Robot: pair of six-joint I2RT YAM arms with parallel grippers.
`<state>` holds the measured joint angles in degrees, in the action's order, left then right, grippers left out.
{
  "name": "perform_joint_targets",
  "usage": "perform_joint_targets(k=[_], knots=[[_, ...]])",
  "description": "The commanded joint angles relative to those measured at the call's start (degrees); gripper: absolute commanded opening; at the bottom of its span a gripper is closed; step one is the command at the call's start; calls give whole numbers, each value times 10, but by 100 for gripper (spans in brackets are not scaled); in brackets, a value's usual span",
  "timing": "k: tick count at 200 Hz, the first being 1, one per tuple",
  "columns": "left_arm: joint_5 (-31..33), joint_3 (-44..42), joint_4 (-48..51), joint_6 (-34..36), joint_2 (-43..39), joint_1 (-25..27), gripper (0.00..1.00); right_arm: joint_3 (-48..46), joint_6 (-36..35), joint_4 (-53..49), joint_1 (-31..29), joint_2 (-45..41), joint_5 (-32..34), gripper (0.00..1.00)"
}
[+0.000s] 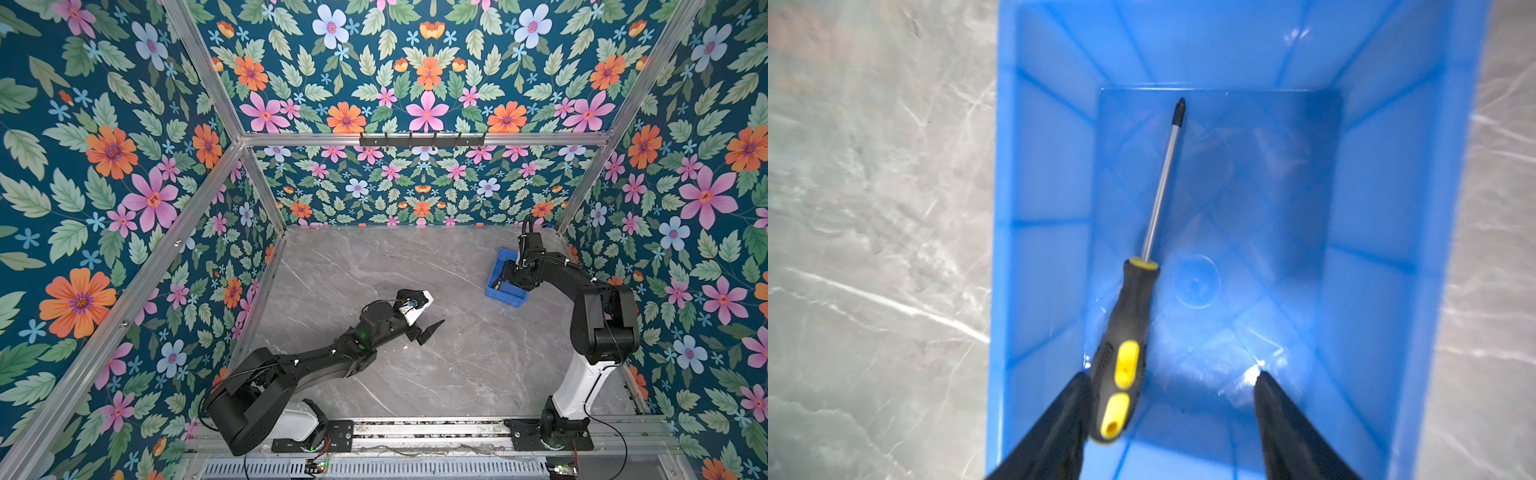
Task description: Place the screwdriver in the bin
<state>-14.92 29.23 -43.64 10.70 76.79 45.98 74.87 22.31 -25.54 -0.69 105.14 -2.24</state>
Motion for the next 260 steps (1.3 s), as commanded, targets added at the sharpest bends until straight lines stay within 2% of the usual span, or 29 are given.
perform_joint_targets(k=[1,37,55,80,112,152,188,211,235,260], knots=[[19,-14,0,-9,-22,-14,100,-23,-13,17,0,-36,-7,66],[30,-40,39,-18,-71,-65,100,-99,-39,69,-1,-139,-27,82],[40,-50,68,-19,-96,-99,100,-153,-56,120,0,-194,-40,99],[53,-68,89,-12,-125,-146,100,-241,-60,198,-1,-268,-36,99],[67,-94,91,-10,-159,-205,100,-329,-73,265,0,-350,11,99],[112,-119,94,5,-185,-251,100,-436,-116,386,0,-428,38,99],[168,-155,52,19,-187,-291,100,-477,-155,412,0,-444,51,99],[226,-192,-15,3,-174,-322,100,-522,-182,486,-1,-437,75,99],[282,-226,-95,-37,-137,-363,100,-549,-166,539,4,-417,82,99],[313,-232,-164,-60,-84,-392,100,-567,-155,590,5,-388,84,99]])
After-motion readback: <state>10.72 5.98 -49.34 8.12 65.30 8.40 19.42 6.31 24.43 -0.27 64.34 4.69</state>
